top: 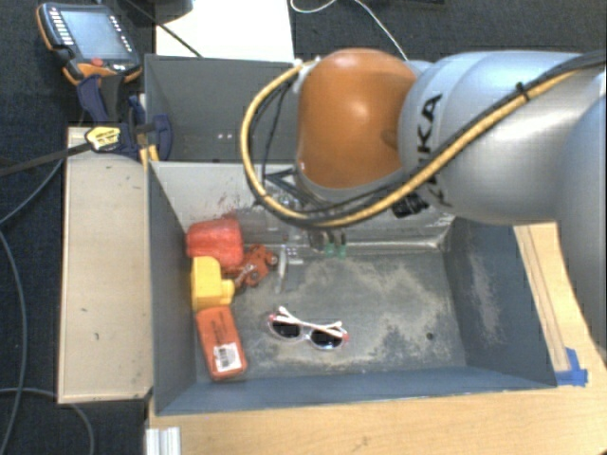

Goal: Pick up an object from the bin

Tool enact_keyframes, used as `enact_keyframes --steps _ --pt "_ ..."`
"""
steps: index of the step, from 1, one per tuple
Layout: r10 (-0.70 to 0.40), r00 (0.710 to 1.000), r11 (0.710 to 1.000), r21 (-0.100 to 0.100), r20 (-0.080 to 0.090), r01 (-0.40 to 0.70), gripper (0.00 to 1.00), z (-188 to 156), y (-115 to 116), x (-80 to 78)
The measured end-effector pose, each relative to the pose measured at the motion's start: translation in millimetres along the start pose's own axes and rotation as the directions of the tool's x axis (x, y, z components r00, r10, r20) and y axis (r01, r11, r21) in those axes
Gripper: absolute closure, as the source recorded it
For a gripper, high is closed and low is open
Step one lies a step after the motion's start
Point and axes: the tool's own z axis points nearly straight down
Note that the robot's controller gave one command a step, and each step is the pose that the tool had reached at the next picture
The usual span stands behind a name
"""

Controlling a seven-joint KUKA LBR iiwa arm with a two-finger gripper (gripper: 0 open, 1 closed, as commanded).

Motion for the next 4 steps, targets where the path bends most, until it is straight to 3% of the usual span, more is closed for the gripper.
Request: enact_keyframes --steps 1,2,3,4 --pt "0.007 1.0 1.0 -0.001 0.008 -0.007 0.0 -5.1 -1.3 -1.6" --pt "-0.054 0.999 0.999 -0.001 0.006 0.054 0.0 123.2 -63.3 22.5" --pt "-0.079 0.997 0.997 -0.001 0.01 0.079 0.0 58.5 -73.8 41.4" --pt "0.071 0.997 0.998 -0.002 0.005 -0.071 0.0 118.9 -63.4 60.2"
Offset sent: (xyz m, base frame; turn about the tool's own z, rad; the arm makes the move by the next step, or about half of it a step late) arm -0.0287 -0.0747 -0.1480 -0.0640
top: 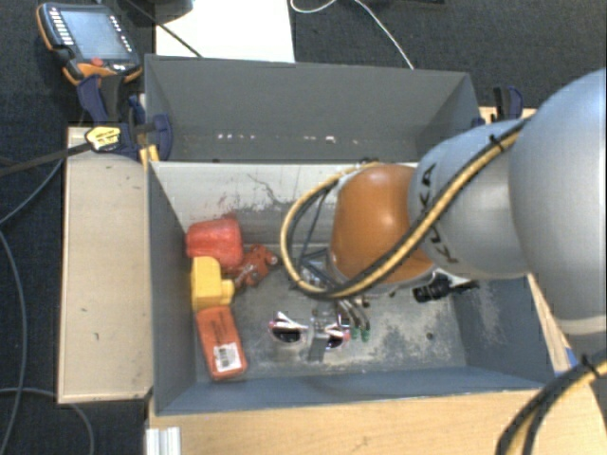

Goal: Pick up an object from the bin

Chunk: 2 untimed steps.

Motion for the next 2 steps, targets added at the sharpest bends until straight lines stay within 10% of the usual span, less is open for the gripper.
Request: enact_keyframes --steps 1,2 --pt "-0.255 0.967 0.967 0.0 0.002 0.255 0.0 30.1 5.3 4.4" --pt "0.152 0.988 0.988 0.0 -0.002 -0.152 1.0 29.2 -9.0 25.1"
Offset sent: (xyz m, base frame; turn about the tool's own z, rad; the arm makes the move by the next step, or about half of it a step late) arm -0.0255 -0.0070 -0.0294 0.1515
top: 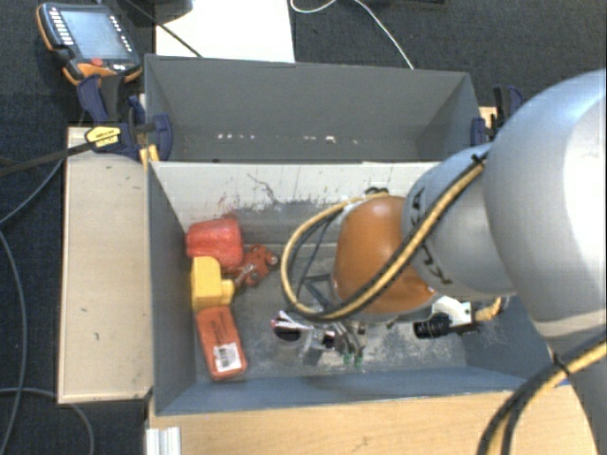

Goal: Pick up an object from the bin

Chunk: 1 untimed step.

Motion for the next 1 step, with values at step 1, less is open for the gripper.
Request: enact_keyframes --steps 1 --pt "0.001 1.0 1.0 0.0 0.0 -0.001 1.0 0.0 0.2 -0.2"
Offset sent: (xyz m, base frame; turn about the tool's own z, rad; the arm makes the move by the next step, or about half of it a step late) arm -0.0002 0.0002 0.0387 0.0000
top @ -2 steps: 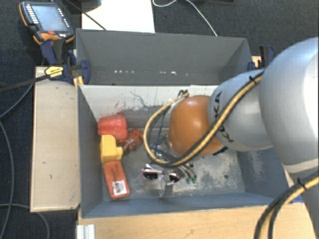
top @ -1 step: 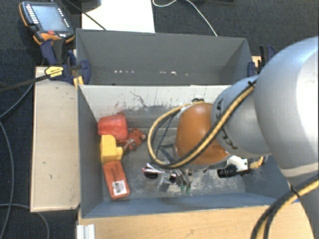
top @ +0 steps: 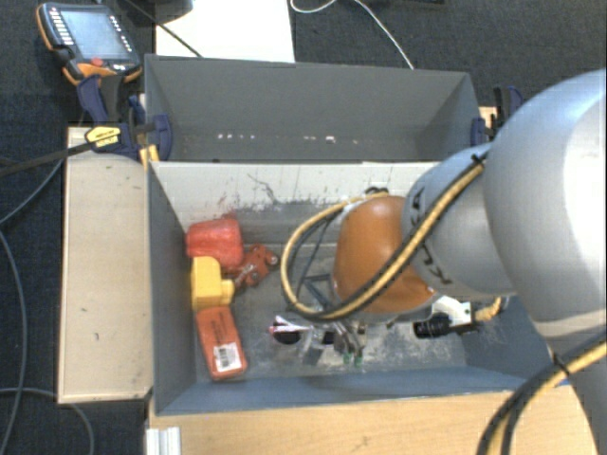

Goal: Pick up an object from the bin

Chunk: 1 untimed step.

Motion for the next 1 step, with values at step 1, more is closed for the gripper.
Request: enact_keyframes --steps 1 --pt "0.0 1.0 1.0 0.0 0.0 0.0 1.0 -2.4 -0.2 0.6"
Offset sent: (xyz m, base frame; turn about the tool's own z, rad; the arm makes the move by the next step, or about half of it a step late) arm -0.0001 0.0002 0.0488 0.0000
